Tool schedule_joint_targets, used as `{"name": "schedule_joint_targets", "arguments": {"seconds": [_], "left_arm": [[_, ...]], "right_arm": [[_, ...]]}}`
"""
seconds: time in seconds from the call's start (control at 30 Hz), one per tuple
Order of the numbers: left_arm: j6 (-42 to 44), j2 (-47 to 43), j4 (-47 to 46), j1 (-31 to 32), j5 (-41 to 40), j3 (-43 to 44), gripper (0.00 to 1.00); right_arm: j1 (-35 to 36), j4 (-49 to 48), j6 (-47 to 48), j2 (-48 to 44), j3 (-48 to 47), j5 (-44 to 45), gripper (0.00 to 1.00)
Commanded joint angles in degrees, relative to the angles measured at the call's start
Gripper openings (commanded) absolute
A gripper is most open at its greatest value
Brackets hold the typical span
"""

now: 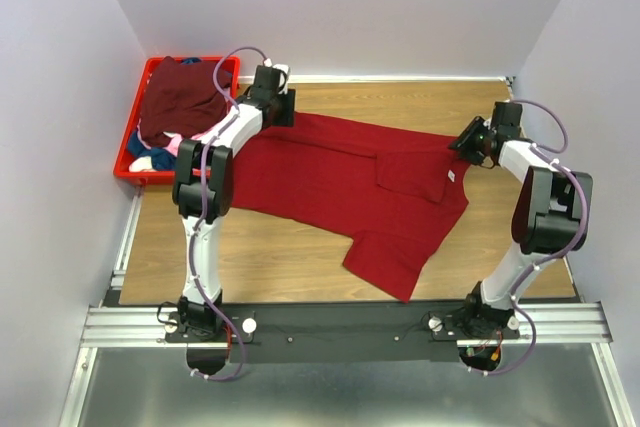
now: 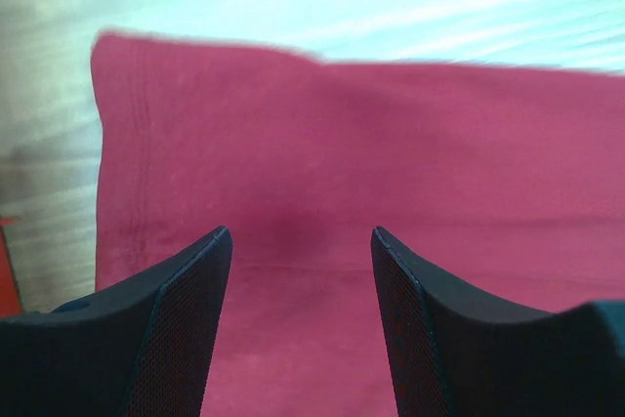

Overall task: Fold and stack the t-shirts
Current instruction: Fold the tshirt

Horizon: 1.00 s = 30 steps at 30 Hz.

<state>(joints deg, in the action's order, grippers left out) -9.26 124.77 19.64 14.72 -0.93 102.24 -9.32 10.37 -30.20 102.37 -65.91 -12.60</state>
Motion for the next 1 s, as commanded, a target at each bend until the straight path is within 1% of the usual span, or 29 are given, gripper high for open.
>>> {"name": "schedule_joint_targets", "arguments": {"seconds": [0.0,0.3,0.37,0.47,0.5,0.57,0.6,0.63,0.73,0.83,0.87,0.9,0.93,0.97], "left_arm": [[1.3,3.6,5.8,-1.4,-2.4,2.9,0.67],[1.8,7.9,8.9,-2.5,0.3,4.8,0.67],[1.7,8.5,9.2,-2.5,0.6,5.0,0.67],[1.5,9.3,10.0,-2.6,0.6,5.6,0.67],[1.4,9.3,10.1,-2.5,2.1,5.6,0.67],[1.3,9.8,10.2,-2.6,2.2,6.0,0.67],[1.1,10.2,10.4,-2.5,2.2,6.2,0.67],[0.9,10.5,10.7,-2.5,2.7,6.6,0.67],[0.2,11.4,11.5,-2.5,4.7,8.1,0.67],[-1.7,11.7,11.3,-2.6,9.1,8.9,0.67],[-2.8,11.8,11.0,-2.5,10.0,9.0,0.67],[-3.3,11.7,10.9,-2.5,10.9,9.1,0.67],[-3.9,11.7,10.5,-2.5,11.8,9.2,0.67],[-4.4,11.5,10.2,-2.5,13.9,9.0,0.67]], "right_arm": [[-2.2,-5.7,-2.6,3.4,1.1,-5.4,0.47],[-4.7,-9.4,-2.2,10.2,-0.9,-8.2,0.45],[-4.9,-9.6,-1.8,12.7,-1.9,-8.8,0.44],[-5.4,-9.8,-1.4,15.0,-4.0,-9.5,0.37],[-5.6,-9.8,-0.9,15.4,-4.9,-9.4,0.28],[-6.6,-9.7,-0.1,16.7,-6.0,-9.4,0.15],[-6.8,-9.6,0.9,17.2,-7.6,-9.5,0.04],[-7.1,-9.6,1.7,17.8,-8.4,-9.5,0.01],[-8.1,-8.9,4.3,20.8,-12.0,-9.2,0.01],[-8.8,-6.6,5.8,26.1,-19.0,-9.3,0.01],[-9.0,-5.2,6.7,29.2,-22.9,-9.4,0.01],[-9.1,-4.4,7.2,29.2,-25.5,-9.5,0.01],[-9.2,-3.8,7.6,32.7,-27.8,-10.0,0.01],[-9.3,-3.1,8.0,34.2,-30.0,-10.4,0.01]]}}
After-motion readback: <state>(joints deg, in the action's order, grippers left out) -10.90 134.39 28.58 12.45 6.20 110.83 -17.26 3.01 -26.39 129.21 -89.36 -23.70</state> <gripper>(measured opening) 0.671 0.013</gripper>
